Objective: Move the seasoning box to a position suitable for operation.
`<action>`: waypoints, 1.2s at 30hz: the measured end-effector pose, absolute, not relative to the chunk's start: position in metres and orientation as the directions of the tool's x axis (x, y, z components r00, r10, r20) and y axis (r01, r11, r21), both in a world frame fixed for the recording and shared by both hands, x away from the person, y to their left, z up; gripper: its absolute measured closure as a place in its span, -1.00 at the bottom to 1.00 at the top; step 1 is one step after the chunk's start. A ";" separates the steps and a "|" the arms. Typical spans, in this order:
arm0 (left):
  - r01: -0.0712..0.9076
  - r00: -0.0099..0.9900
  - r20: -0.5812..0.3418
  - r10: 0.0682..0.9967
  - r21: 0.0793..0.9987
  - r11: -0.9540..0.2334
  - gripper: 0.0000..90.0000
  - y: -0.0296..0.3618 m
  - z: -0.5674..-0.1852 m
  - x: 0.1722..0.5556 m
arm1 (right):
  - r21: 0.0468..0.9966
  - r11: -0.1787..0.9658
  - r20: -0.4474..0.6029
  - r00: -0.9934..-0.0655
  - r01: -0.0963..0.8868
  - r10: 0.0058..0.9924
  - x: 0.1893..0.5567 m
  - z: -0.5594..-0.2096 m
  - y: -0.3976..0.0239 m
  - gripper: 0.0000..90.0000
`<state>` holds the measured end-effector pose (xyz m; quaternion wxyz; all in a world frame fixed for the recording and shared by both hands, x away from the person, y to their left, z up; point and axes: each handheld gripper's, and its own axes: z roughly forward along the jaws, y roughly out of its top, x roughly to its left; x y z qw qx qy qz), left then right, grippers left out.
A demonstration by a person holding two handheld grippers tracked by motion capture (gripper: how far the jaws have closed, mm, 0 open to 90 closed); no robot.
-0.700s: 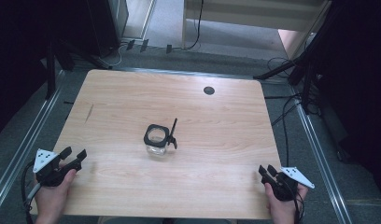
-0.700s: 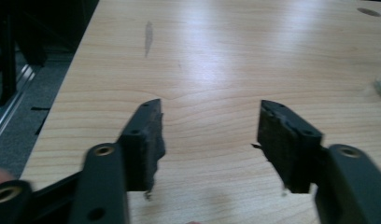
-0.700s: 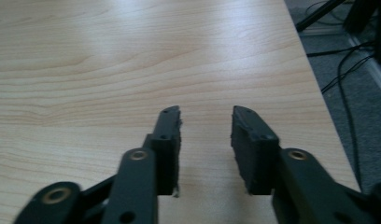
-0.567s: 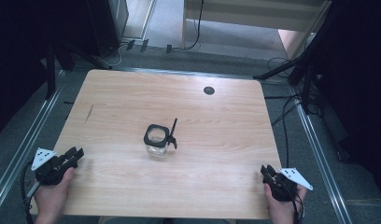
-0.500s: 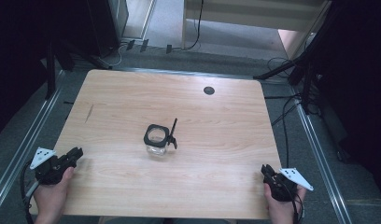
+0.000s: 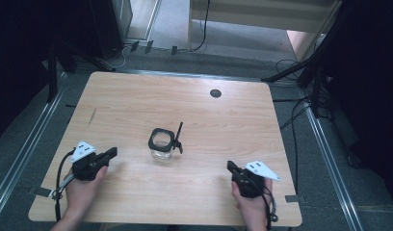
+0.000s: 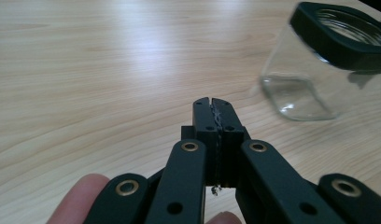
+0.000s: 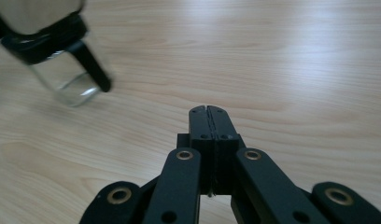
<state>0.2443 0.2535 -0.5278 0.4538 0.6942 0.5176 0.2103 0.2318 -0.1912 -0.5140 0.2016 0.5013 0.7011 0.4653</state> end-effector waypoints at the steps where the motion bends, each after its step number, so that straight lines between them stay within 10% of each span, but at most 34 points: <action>1: 0.528 0.384 -0.176 0.906 0.847 -0.060 1.00 0.248 -0.527 0.247 | 0.853 0.077 0.184 -0.435 0.516 0.882 0.233 -0.514 -0.180 1.00; 17: 0.547 0.450 -0.197 0.871 0.832 -0.094 1.00 0.187 -0.532 0.270 | 0.827 0.252 0.125 -0.602 0.503 0.789 0.275 -0.534 -0.068 1.00; 36: 0.528 0.546 -0.217 0.809 0.839 -0.131 0.98 0.172 -0.530 0.275 | 0.843 0.049 0.238 -0.453 0.536 0.859 0.317 -0.529 -0.083 1.00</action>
